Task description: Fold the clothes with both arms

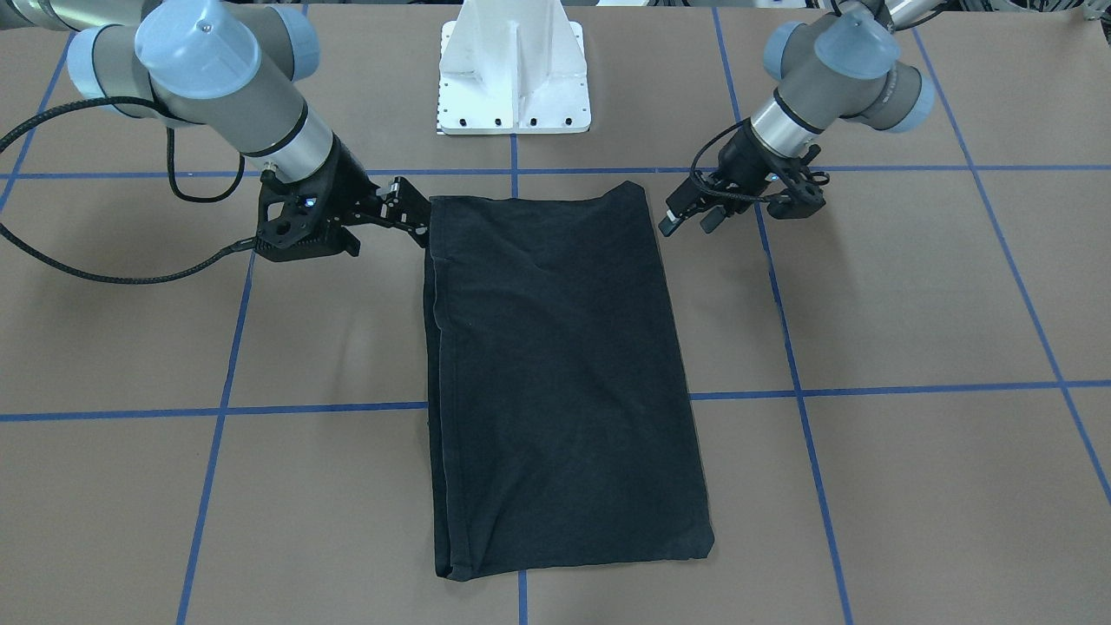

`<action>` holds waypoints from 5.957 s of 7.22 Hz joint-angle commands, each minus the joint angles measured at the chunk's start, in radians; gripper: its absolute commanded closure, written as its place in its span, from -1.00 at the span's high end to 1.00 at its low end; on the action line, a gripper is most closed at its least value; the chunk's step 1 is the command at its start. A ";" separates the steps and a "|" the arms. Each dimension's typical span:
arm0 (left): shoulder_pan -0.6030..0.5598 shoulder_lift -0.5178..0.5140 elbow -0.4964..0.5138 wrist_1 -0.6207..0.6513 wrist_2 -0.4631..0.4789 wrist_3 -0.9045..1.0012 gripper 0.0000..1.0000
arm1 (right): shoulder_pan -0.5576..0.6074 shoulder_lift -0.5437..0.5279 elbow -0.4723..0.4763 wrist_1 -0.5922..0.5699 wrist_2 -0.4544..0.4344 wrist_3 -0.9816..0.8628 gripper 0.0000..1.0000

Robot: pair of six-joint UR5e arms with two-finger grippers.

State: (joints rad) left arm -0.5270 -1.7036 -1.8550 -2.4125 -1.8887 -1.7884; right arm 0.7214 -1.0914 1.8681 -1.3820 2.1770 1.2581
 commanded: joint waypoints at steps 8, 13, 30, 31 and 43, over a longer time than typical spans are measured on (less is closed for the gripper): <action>0.179 -0.064 0.033 0.089 0.071 -0.086 0.98 | -0.010 -0.025 0.014 0.000 0.007 0.004 1.00; 0.179 -0.065 0.045 0.089 0.069 -0.086 0.73 | -0.010 -0.025 0.013 0.000 0.009 0.004 1.00; 0.182 -0.079 -0.067 0.217 0.034 -0.092 -1.00 | -0.305 -0.004 0.002 -0.207 -0.189 0.135 1.00; 0.183 -0.079 -0.067 0.217 0.034 -0.092 -1.00 | -0.333 -0.001 -0.006 -0.209 -0.218 0.135 1.00; 0.185 -0.079 -0.056 0.217 0.037 -0.095 -1.00 | -0.346 0.113 -0.182 -0.201 -0.230 0.118 1.00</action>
State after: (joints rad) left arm -0.3427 -1.7825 -1.9119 -2.1951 -1.8516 -1.8826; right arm 0.3754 -0.9786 1.6848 -1.5832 1.9425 1.3760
